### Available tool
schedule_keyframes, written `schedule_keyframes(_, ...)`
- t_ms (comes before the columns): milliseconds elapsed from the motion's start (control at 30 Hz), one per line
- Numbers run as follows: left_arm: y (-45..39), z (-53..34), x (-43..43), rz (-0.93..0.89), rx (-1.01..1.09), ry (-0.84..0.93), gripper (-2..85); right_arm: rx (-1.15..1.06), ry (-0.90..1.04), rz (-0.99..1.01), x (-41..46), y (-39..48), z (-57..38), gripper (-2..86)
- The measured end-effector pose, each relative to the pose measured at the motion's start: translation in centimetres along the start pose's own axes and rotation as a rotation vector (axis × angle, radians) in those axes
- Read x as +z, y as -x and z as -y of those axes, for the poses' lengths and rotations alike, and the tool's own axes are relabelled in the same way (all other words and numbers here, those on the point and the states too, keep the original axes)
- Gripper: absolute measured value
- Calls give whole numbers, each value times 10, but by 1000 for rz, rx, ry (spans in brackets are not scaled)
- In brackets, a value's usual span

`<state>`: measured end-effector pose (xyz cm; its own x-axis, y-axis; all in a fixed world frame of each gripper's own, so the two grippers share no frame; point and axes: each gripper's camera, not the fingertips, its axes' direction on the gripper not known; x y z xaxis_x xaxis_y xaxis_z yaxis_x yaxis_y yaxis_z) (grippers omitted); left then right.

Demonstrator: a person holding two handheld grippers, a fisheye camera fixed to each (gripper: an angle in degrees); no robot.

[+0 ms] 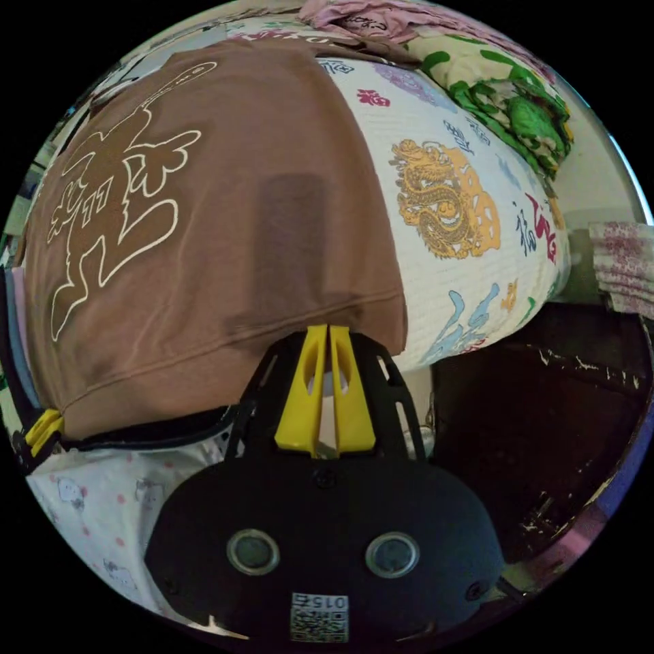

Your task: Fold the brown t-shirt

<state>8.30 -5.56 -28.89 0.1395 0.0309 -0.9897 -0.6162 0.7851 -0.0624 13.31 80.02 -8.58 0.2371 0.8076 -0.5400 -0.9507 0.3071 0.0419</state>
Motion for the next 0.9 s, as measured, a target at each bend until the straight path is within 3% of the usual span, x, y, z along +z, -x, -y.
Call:
schedule_keyframes(167, 27, 2, -4, -1, 41, 87, 15, -56, 68, -91, -5, 40, 16, -4)
schedule_keyframes(467, 103, -56, -2, -63, 76, 97, 13, -23, 4, -85, -26, 81, -5, -4)
schedule_keyframes(900, 227, -218, 26, -75, 57, 159, 10, -170, 118, -78, -71, 135, -44, -4)
